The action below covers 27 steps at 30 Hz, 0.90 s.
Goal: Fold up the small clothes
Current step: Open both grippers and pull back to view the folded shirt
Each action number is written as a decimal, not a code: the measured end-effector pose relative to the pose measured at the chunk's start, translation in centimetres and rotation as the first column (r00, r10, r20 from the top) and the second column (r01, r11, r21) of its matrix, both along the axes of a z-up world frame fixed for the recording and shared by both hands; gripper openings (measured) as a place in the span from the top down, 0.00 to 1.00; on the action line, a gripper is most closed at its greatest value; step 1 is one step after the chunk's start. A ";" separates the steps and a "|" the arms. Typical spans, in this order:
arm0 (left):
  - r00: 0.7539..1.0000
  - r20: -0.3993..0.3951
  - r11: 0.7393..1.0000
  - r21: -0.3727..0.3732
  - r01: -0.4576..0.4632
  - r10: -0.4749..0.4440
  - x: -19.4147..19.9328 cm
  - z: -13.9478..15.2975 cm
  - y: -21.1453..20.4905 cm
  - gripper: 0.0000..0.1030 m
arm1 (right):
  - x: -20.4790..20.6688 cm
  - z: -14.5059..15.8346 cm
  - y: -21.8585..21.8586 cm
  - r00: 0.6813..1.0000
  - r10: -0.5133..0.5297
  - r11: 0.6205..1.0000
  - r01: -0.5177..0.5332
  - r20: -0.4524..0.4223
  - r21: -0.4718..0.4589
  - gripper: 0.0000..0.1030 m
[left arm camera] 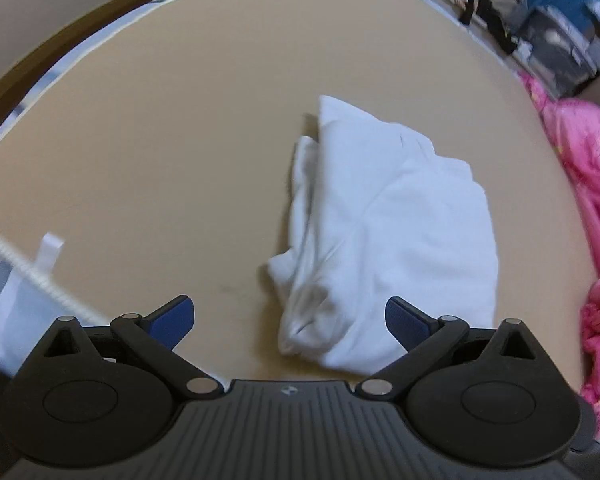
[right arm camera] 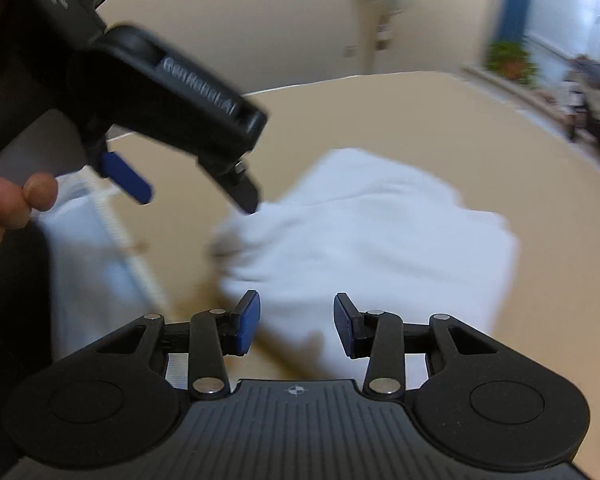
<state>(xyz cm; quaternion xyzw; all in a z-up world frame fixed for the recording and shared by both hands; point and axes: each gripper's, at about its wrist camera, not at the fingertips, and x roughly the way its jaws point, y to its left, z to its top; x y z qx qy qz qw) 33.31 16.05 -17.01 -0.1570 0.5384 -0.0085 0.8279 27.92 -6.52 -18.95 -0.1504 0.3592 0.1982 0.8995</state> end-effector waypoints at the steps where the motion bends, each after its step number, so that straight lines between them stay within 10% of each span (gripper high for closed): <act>1: 1.000 -0.013 1.000 0.028 0.000 0.000 0.6 -0.6 -0.6 0.01 | 0.5 -0.4 -0.6 1.000 -0.019 1.000 0.018 -0.022 -0.015 0.54; 3: 0.996 -0.089 0.999 -0.015 0.030 -0.031 1.6 -2.8 -0.7 0.24 | 1.3 -1.5 -1.6 0.994 -0.060 0.998 0.059 -0.089 -0.008 0.51; 4: 0.989 -0.138 0.997 -0.072 0.037 -0.047 2.0 -4.0 -0.3 0.58 | 1.4 -2.0 -2.5 0.989 -0.095 0.995 0.098 -0.112 0.023 0.51; 9: 0.965 -0.252 0.942 -0.302 -0.145 0.067 0.7 -7.7 4.0 0.51 | 1.0 -3.6 -5.2 0.954 -0.195 0.970 0.223 -0.226 0.103 0.60; 16: 0.972 -0.214 0.952 -0.265 -0.154 0.098 -2.9 -5.2 5.5 0.36 | -2.8 -0.5 -5.5 0.963 -0.201 0.976 0.213 -0.181 0.050 0.47; 20: 0.989 -0.107 0.957 -0.260 -0.130 0.106 -6.6 -1.6 6.6 0.13 | -6.2 2.6 -6.5 0.961 -0.247 0.960 0.260 -0.120 0.105 0.17; 27: 0.997 0.031 0.991 -0.121 -0.066 0.070 -10.3 3.0 3.2 0.08 | -10.9 6.3 -9.0 0.938 -0.333 0.913 0.345 -0.092 0.216 0.14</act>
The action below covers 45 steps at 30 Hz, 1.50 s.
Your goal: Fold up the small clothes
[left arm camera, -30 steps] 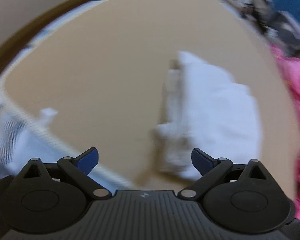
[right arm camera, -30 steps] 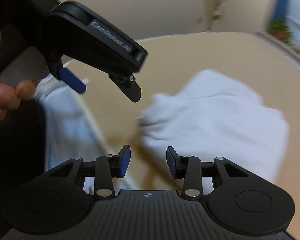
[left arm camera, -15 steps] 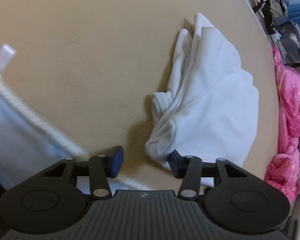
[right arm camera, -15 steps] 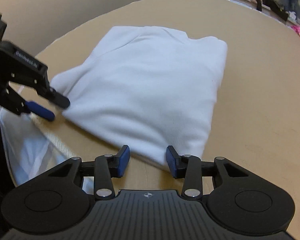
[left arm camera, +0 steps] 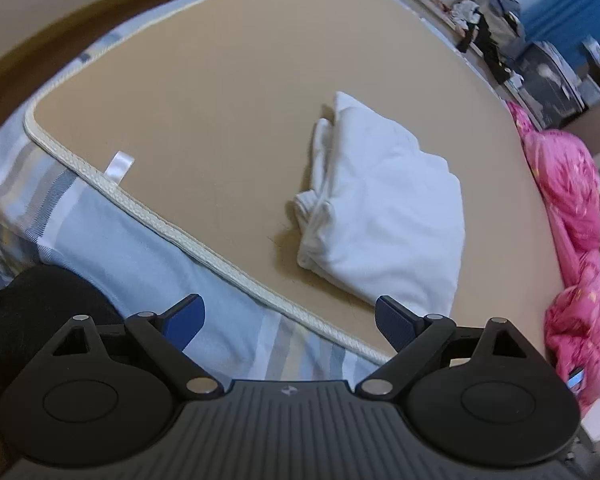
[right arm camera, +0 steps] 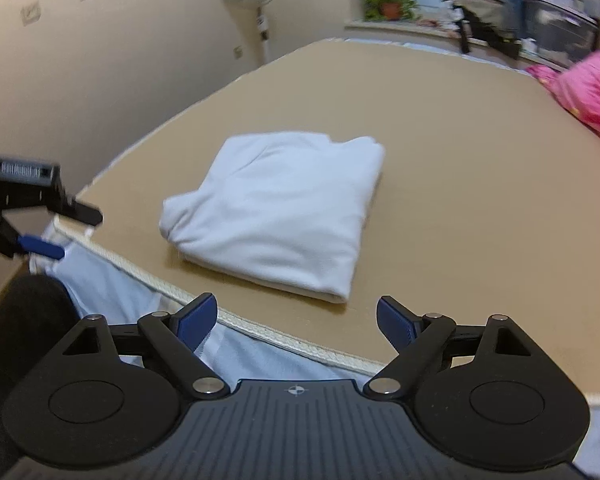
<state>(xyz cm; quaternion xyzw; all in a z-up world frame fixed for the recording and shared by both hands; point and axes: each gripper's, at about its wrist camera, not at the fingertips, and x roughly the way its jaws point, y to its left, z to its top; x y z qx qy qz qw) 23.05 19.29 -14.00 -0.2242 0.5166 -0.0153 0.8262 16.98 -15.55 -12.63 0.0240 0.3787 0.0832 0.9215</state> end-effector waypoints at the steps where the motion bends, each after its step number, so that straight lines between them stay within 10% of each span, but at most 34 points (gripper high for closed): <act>1: 1.000 0.008 1.000 0.018 0.007 -0.007 -0.5 0.3 -0.6 0.08 | -0.5 0.2 -0.3 1.000 -0.015 1.000 0.015 0.003 0.008 0.14; 12: 0.988 0.072 0.960 0.255 0.118 -0.140 -4.8 4.7 -5.4 0.08 | -4.2 1.0 -2.4 0.992 -0.111 0.990 0.105 0.055 0.091 0.13; 32: 0.991 -0.067 0.960 0.250 0.127 -0.113 -1.3 -0.1 -7.2 0.08 | -0.6 -1.7 -5.3 0.987 -0.153 0.981 0.158 -0.050 0.114 0.11; 45: 0.984 -0.175 0.997 0.060 0.048 -0.037 5.3 -5.8 -7.5 0.08 | 21.1 -3.1 -11.8 0.977 -0.115 0.955 0.158 -0.177 0.251 0.03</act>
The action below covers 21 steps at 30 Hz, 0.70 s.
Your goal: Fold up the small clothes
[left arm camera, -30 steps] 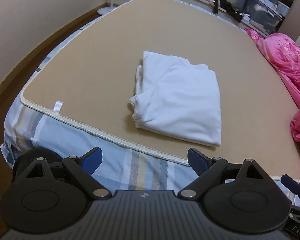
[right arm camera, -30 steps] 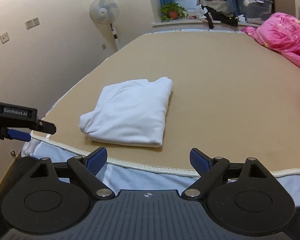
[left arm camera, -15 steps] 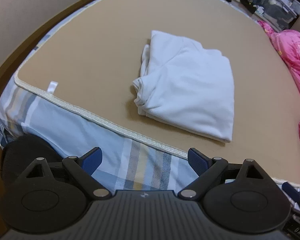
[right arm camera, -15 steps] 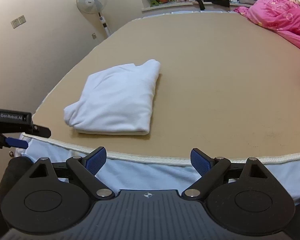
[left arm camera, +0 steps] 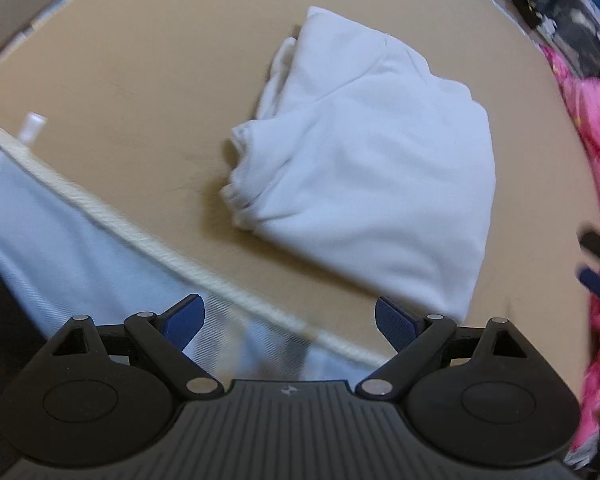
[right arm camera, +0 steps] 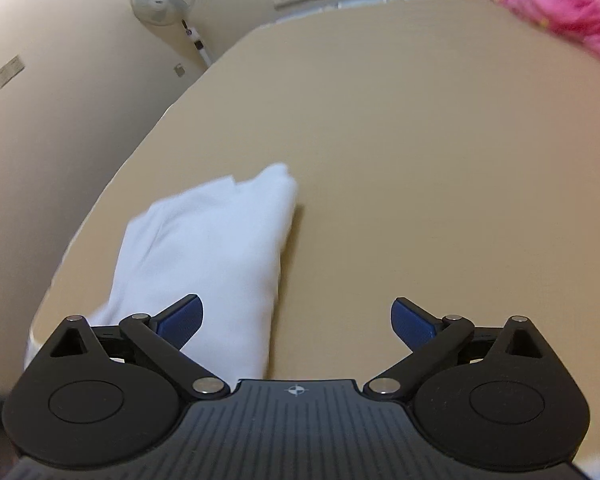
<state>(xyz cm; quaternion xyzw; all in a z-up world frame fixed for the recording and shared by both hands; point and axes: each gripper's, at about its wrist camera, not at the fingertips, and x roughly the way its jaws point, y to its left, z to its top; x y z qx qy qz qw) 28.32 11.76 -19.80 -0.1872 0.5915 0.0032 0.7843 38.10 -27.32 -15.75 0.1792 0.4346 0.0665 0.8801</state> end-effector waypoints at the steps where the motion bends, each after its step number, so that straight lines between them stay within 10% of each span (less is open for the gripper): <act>1: 1.000 -0.007 1.000 -0.016 -0.013 0.013 0.6 -0.4 0.1 0.08 | 2.6 -0.6 -0.2 1.000 0.001 1.000 -0.001 -0.022 0.028 0.02; 9: 0.985 -0.080 0.979 -0.118 -0.164 0.155 4.4 -4.2 2.9 0.08 | 17.0 -9.8 1.1 0.942 -0.025 0.978 0.093 -0.334 0.189 0.00; 14: 0.971 -0.106 0.953 -0.196 -0.230 0.212 5.2 -4.2 5.0 0.08 | 20.3 -10.3 2.7 0.936 0.187 0.919 -0.061 -0.297 0.389 0.13; 19: 0.945 -0.141 0.929 -0.188 -0.319 0.296 5.5 -4.7 6.5 0.24 | 22.2 -10.9 5.5 0.920 0.274 0.930 -0.178 -0.281 0.321 0.14; 21: 0.952 -0.127 0.942 -0.158 -0.295 0.277 5.8 -4.3 6.2 0.36 | 23.3 -10.4 6.3 0.908 0.285 0.943 -0.209 -0.306 0.258 0.61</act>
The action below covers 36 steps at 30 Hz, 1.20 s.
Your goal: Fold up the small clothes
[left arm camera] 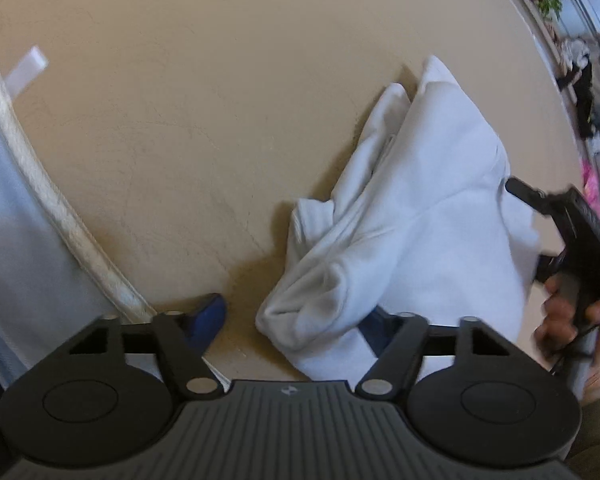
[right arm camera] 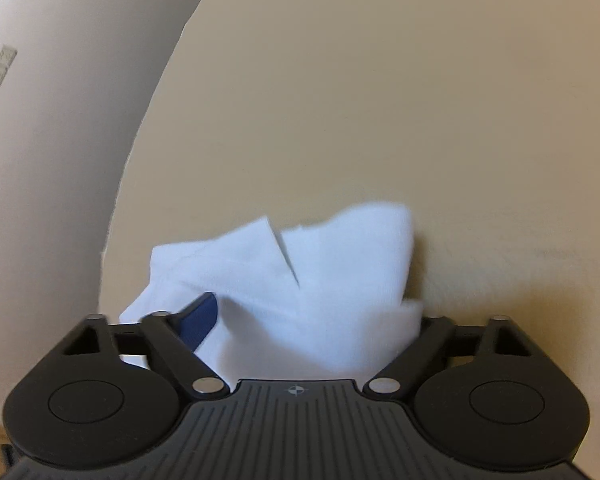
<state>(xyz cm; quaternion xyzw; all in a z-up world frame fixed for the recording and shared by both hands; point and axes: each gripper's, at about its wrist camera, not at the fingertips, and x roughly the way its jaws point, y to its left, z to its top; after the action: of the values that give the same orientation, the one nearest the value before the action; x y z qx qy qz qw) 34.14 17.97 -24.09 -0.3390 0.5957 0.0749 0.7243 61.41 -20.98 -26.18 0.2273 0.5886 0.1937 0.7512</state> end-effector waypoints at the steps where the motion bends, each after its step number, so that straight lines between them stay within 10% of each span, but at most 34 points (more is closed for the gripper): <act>1: 1.000 0.016 1.000 0.006 0.019 -0.019 0.2 0.3 -0.3 0.55 | 0.3 0.1 0.2 1.000 0.014 1.000 -0.014 -0.022 -0.022 0.66; 3: 0.999 0.011 0.999 0.003 0.042 -0.042 0.8 0.7 -0.6 0.62 | 0.3 1.0 0.6 0.997 0.075 0.996 -0.075 -0.005 -0.051 0.84; 9: 0.948 -0.034 0.939 0.128 0.319 -0.318 5.8 1.3 -2.6 0.68 | -5.4 4.3 -3.3 0.993 -0.005 0.998 0.013 0.122 -0.066 0.89; 12: 0.866 -0.054 0.829 0.263 0.493 -0.497 10.4 3.2 -5.6 0.72 | -12.6 3.9 -7.9 0.961 -0.222 0.974 0.227 0.162 -0.013 0.89; 16: 0.694 -0.021 0.622 0.424 0.658 -0.720 16.9 5.5 -12.5 0.76 | -25.5 0.8 -12.7 0.814 -0.567 0.820 0.544 0.123 0.178 0.90; 19: 0.622 -0.087 0.516 0.477 0.712 -0.778 20.2 4.8 -17.4 0.76 | -32.6 -1.5 -12.3 0.701 -0.707 0.698 0.671 0.093 0.248 0.93; 22: 0.588 -0.135 0.434 0.548 0.715 -0.797 21.1 4.6 -20.2 0.76 | -34.8 -3.6 -11.4 0.686 -0.726 0.678 0.701 0.053 0.220 0.95; 26: 0.638 -0.111 0.501 0.524 0.689 -0.762 21.6 5.3 -18.4 0.50 | -34.7 -3.4 -12.9 0.660 -0.751 0.635 0.724 -0.006 0.270 0.81; 29: 0.732 -0.013 0.615 0.532 0.582 -0.682 20.2 6.8 -14.4 0.20 | -33.4 -2.4 -14.1 0.656 -0.755 0.631 0.717 0.020 0.295 0.18; 33: 0.837 0.135 0.823 0.316 0.471 -0.531 15.6 8.0 -6.9 0.20 | -27.6 -0.7 -13.9 0.773 -0.632 0.754 0.593 0.063 0.282 0.13; 36: 0.842 0.173 0.853 0.226 0.471 -0.511 11.6 6.6 -5.4 0.18 | -21.3 -0.2 -12.3 0.864 -0.481 0.871 0.454 0.146 0.187 0.12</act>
<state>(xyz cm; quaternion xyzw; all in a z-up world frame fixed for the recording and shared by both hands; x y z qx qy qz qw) 45.76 12.56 -17.44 -0.1162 0.5671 -0.1011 0.8091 40.09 -33.32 -26.36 0.3985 0.4266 0.0687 0.8090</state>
